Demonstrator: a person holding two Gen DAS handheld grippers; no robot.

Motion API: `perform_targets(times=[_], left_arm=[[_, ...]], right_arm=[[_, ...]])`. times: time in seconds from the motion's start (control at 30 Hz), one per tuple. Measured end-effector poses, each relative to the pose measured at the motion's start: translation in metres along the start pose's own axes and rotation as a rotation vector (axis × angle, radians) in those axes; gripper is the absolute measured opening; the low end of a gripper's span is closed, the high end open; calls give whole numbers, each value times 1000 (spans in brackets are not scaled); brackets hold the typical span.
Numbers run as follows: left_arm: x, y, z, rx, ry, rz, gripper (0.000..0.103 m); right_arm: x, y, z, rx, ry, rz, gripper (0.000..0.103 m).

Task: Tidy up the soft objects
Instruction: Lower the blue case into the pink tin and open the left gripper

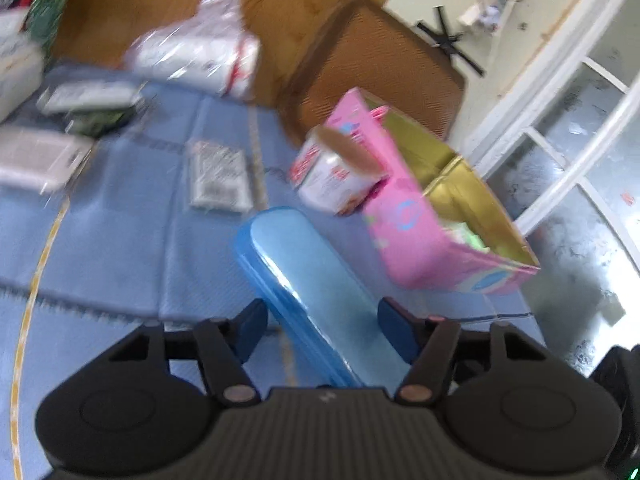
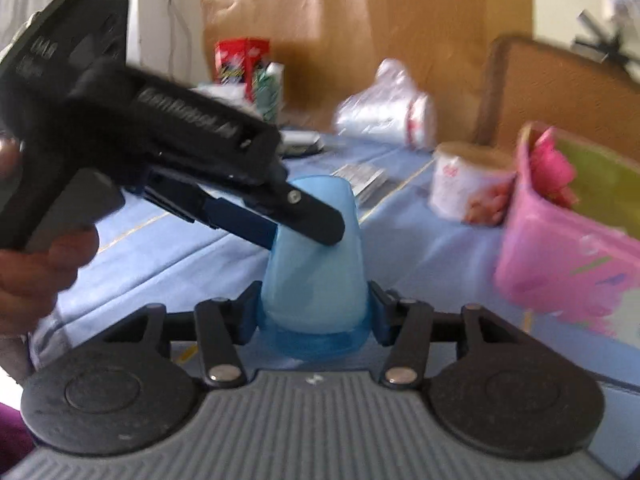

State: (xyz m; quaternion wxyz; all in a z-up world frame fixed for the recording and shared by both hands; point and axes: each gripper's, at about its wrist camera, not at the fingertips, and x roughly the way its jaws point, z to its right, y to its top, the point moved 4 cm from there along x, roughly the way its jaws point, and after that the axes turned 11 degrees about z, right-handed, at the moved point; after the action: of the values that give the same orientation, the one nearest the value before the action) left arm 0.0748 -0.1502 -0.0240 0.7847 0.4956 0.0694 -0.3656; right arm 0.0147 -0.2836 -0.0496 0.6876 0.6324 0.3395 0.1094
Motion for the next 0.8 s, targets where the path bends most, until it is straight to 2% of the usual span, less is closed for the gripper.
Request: perform_targets(times=[0.2,0.33,0.5,0.6,0.67,0.73,0.8], left_arm=[[19,45,72,179,-101,69,61],[62,62,119,274,-155,89,62],[128,68,150,275,-189,48,60],[156,63,162,323,-150,46,64],[165,58,164,343,-111,46,64],[163,54,160,333,-110,42,64],[154,53,156,329,-120,46,64]], right_arm=[[-32,32,39,35,-172,188,56],[-44,47,85,82,-285,239,56],[-41,50,146,153,-384,210,56],[-31,48,174,147,-446,169,57],[-25,44,193,126,-533,158,58],[-19,36,214,121,-655,132,60],[-28,29,226,199,-696,150,60]])
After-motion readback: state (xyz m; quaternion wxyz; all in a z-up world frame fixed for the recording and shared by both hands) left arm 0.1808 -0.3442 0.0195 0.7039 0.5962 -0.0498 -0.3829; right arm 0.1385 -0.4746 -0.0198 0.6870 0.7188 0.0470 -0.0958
